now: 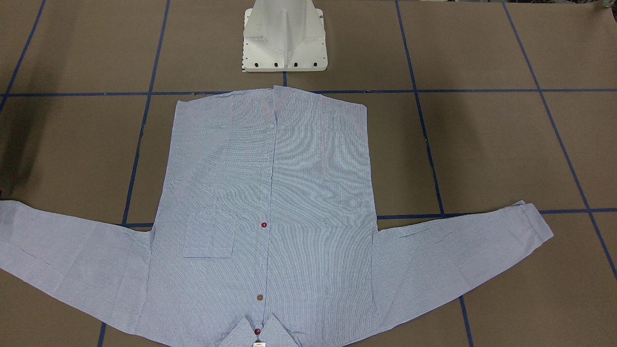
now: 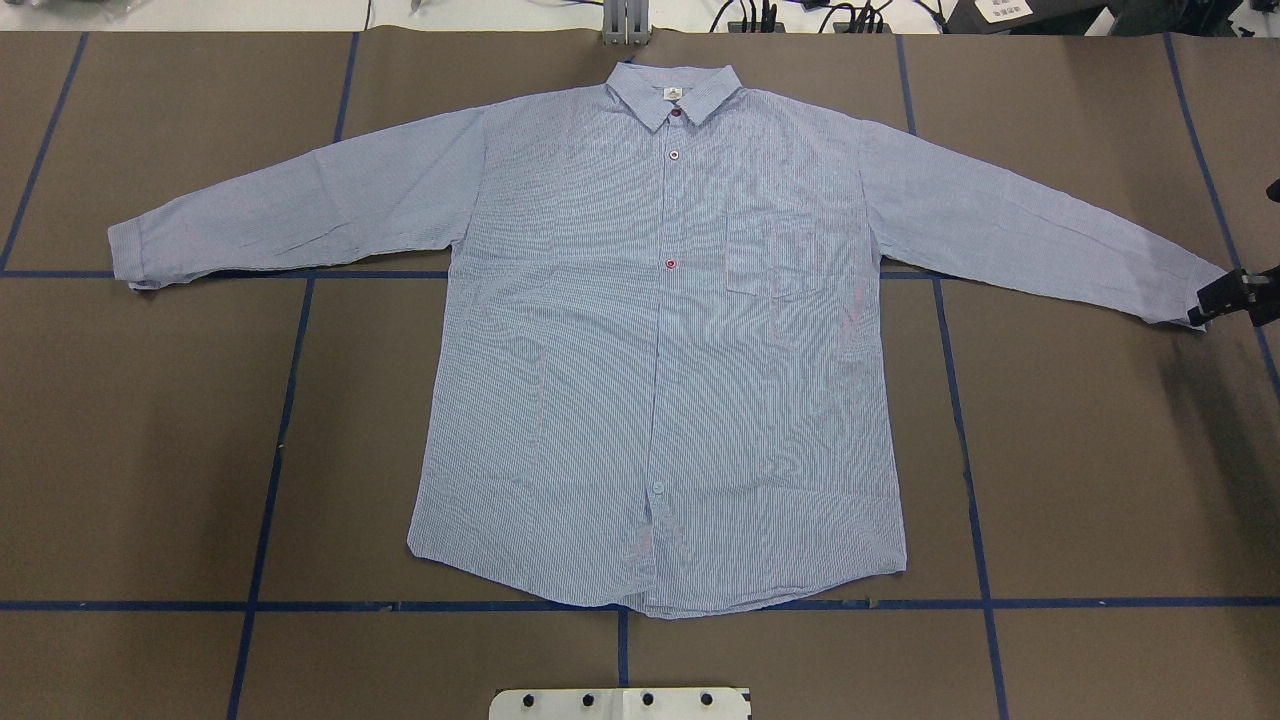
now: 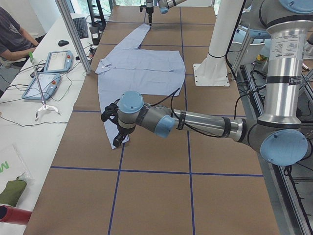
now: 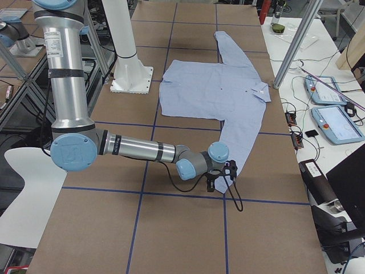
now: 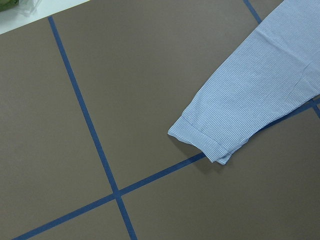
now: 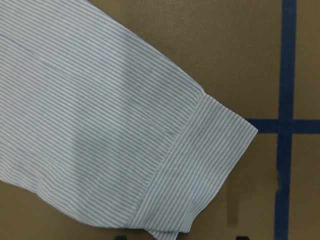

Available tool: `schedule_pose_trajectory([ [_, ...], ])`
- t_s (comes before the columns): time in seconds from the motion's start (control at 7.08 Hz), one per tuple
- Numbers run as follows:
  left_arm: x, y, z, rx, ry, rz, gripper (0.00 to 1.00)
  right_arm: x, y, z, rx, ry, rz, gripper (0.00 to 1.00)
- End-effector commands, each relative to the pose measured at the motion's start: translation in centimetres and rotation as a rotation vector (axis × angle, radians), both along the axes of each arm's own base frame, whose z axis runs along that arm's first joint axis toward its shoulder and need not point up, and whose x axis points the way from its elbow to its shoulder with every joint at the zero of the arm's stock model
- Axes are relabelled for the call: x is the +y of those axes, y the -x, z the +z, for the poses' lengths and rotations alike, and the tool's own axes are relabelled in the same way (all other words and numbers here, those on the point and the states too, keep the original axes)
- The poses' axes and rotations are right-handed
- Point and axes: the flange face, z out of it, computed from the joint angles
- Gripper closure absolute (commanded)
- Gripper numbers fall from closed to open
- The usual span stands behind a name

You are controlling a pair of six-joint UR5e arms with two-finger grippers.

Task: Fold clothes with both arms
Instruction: 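Lower the right gripper onto the cuff of the sleeve nearest it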

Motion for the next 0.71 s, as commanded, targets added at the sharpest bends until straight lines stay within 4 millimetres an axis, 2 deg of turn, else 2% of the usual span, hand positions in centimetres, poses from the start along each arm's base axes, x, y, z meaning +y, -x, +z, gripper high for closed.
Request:
schedule_pose_trajectory([
  [0.0, 0.06, -0.09, -0.2, 0.014, 0.001, 0.006, 0.0, -0.59, 0.48, 0.51, 0.005, 0.008, -0.006, 0.4],
  [0.42, 0.08, -0.09, -0.36, 0.014, -0.002, 0.006, 0.0, -1.03, 0.63, 0.41, 0.005, 0.007, -0.007, 0.43],
  [0.57, 0.07, -0.09, -0.28, 0.014, -0.001, 0.006, 0.0, -1.05, 0.64, 0.33, 0.005, 0.009, -0.004, 0.48],
])
